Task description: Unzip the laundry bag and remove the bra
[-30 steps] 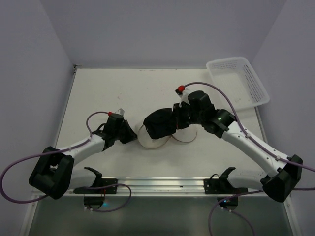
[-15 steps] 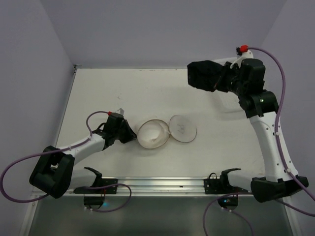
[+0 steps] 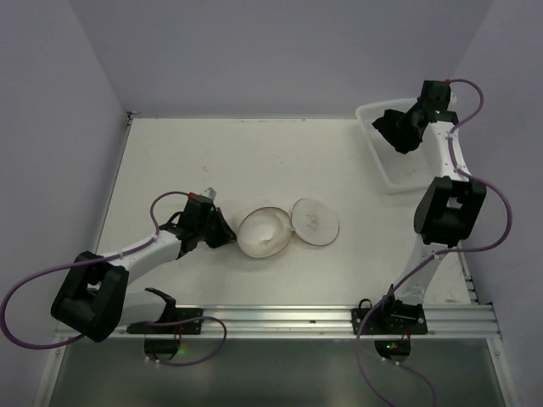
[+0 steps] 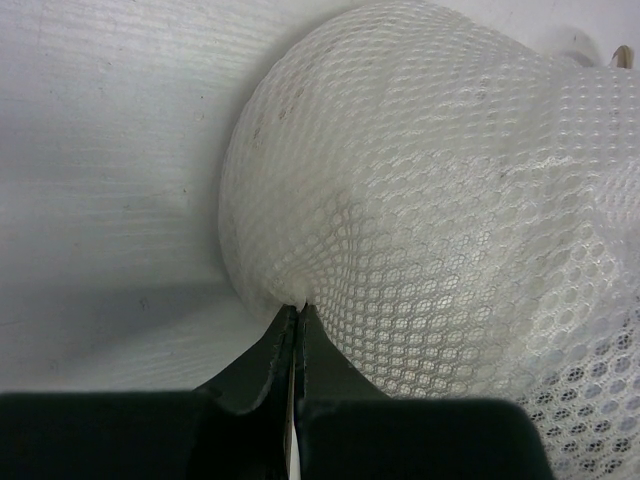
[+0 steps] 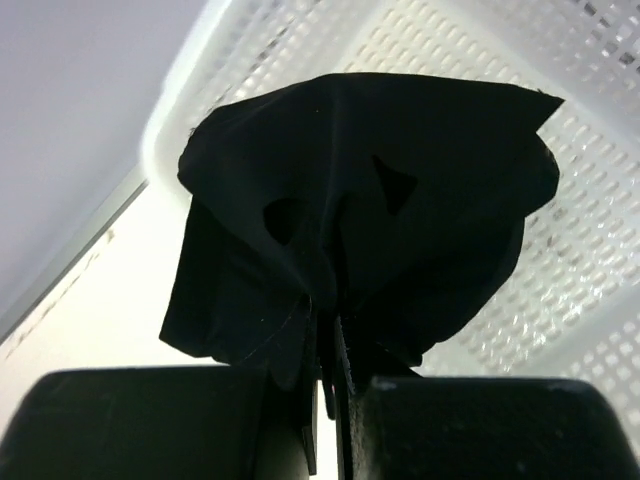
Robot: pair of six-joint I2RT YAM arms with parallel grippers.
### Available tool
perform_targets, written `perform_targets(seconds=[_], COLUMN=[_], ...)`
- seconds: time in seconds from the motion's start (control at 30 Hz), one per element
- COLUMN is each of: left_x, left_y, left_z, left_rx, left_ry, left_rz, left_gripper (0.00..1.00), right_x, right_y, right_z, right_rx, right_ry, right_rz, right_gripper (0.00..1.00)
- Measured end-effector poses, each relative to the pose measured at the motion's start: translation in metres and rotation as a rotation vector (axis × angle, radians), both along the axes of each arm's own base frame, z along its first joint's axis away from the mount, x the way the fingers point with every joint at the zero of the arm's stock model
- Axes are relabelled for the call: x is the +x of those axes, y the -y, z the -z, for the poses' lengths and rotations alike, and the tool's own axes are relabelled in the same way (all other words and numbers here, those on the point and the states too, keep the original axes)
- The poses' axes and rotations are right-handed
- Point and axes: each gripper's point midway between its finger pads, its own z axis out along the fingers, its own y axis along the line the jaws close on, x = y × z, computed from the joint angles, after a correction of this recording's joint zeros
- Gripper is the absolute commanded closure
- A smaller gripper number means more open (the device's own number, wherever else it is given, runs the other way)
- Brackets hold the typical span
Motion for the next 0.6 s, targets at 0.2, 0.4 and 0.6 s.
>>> perform_targets(seconds=[0.2, 0.4, 0.6], left_x=[-0.002, -0.004, -0.005], left_y=[0.0, 0.0, -0.001], left_z=[-0.001, 0.0, 0.001], left_rx=[0.007, 0.011, 0.018], left_ry=[-0.003, -0.013, -0.013], left_rz=[0.018, 0.021, 0.031], left_gripper=[1.0, 1.0, 1.0], right_x=[0.05, 0.079, 0.078], right_y=[0.028, 0.032, 0.023], right_z=[0.036, 0.065, 0.059], right_rx=[0.004, 0.026, 0.053], right_ry=[-0.004, 0.001, 0.021], right_rz=[0.055, 0.041, -0.003], right_gripper=[0.89, 0.29, 0.1])
